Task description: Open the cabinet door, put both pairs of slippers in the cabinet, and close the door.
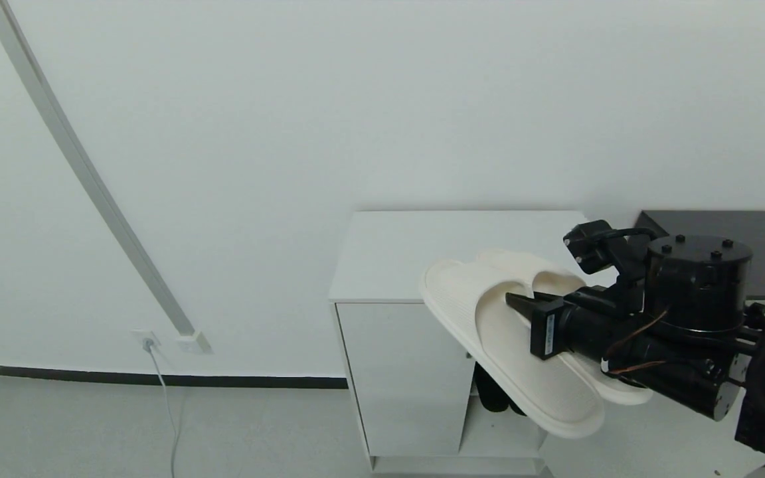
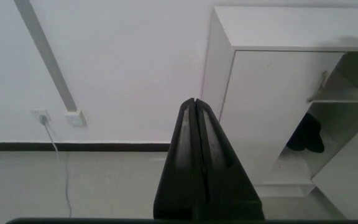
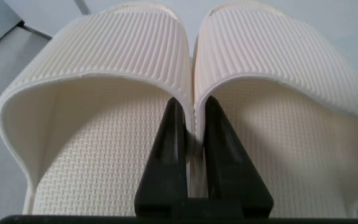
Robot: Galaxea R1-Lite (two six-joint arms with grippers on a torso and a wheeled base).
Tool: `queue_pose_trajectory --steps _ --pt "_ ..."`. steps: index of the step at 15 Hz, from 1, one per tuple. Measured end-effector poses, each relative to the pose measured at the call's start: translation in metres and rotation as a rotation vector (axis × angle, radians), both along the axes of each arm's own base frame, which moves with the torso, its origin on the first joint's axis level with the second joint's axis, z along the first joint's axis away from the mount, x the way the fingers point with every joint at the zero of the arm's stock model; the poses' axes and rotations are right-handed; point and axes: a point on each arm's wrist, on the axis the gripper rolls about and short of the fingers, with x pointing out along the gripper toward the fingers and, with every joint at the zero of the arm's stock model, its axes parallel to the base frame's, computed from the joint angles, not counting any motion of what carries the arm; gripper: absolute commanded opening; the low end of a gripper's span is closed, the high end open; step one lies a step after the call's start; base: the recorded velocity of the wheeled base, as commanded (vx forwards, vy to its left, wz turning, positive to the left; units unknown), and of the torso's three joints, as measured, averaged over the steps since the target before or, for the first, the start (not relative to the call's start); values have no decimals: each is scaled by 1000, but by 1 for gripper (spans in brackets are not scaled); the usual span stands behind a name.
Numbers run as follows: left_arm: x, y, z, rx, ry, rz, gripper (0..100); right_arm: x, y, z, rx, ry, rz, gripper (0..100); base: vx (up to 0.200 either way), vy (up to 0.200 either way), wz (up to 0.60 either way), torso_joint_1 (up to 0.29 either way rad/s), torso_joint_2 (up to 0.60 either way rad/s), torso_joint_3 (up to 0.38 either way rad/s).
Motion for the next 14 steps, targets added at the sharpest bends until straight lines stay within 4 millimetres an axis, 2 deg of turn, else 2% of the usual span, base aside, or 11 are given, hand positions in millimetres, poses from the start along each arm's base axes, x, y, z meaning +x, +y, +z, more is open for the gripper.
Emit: queue_pose_trajectory --steps 11,14 --pt "0 0 0 0 0 0 0 -1 0 1 2 -4 3 0 0 -200 0 1 2 5" --pt "0 0 0 0 0 0 0 -1 -1 1 -2 -4 -14 0 0 0 0 0 0 0"
